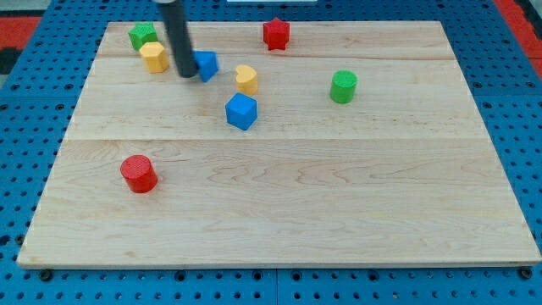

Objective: Push the blue triangle parallel to the right of the red star

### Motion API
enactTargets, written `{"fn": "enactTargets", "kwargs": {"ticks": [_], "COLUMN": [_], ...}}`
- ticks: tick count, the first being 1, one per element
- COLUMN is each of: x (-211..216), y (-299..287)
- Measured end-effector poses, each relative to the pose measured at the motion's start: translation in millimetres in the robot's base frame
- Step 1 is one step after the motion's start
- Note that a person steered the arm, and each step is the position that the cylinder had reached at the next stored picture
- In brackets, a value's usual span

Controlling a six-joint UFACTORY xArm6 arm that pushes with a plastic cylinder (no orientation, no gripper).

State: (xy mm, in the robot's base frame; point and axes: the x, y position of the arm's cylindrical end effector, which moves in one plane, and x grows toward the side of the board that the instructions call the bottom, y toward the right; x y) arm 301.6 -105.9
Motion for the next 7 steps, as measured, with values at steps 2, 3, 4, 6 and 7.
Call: {"fn": "enactTargets", "kwargs": {"ticks": [2, 3, 4, 6, 7], "x": [-33.5, -62.0, -54.7, -12.8, -9.9], "y": [16.9, 38.7, 64.4, 121.7, 157.7]}}
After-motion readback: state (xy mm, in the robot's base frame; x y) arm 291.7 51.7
